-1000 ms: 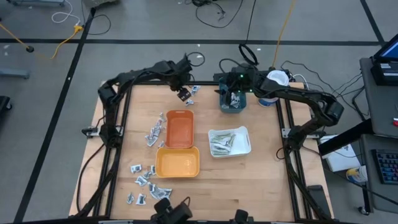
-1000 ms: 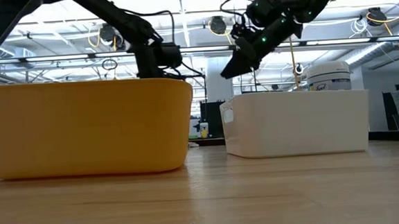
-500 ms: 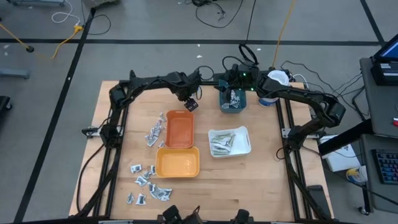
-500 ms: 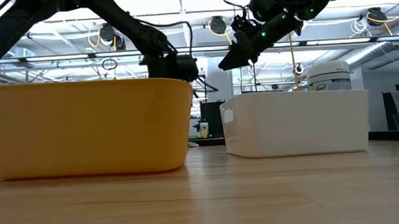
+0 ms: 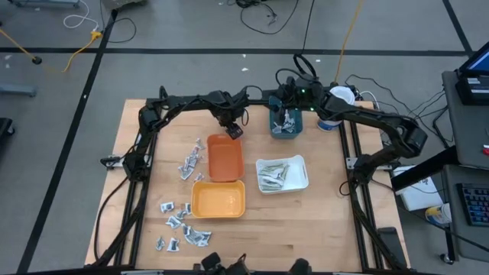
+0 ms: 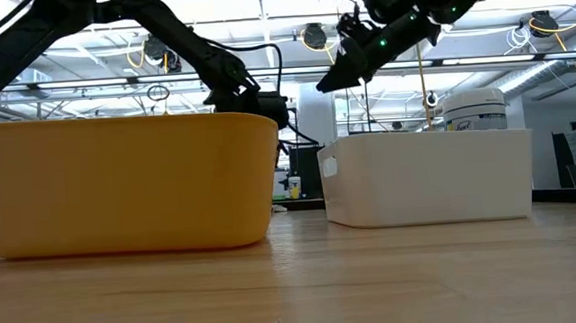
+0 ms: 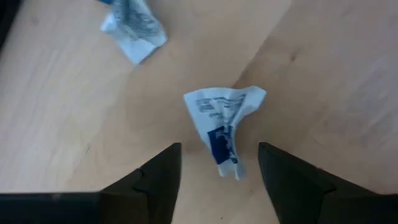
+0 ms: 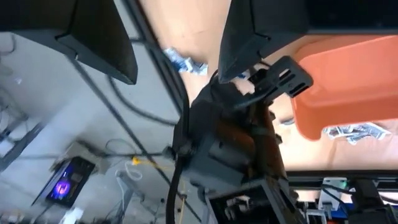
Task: Pick & Place First Aid Supplies
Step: Put the blue sachet into the blue bin
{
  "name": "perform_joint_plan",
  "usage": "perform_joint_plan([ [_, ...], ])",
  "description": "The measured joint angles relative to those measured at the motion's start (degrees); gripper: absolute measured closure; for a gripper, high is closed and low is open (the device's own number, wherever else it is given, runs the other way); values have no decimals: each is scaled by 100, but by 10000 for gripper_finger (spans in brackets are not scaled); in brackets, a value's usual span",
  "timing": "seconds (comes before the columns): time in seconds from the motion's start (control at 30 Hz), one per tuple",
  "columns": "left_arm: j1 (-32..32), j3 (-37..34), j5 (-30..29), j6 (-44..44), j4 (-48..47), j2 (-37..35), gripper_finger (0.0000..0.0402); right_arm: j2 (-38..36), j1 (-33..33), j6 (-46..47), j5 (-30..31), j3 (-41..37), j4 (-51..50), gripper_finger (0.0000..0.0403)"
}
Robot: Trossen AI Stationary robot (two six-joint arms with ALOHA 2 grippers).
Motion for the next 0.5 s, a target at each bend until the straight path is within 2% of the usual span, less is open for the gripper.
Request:
perform_joint_plan([
  [0.13, 2, 0, 271, 131, -7, 0, 262, -144, 0, -235, 9, 0, 53, 189],
  [0.3, 7, 0, 466, 192, -43, 0, 377, -250, 0, -317, 20, 0, 205, 193],
  [0.5, 87, -4, 486, 196, -227, -122, 395, -242, 0, -317, 23, 0, 232, 193],
])
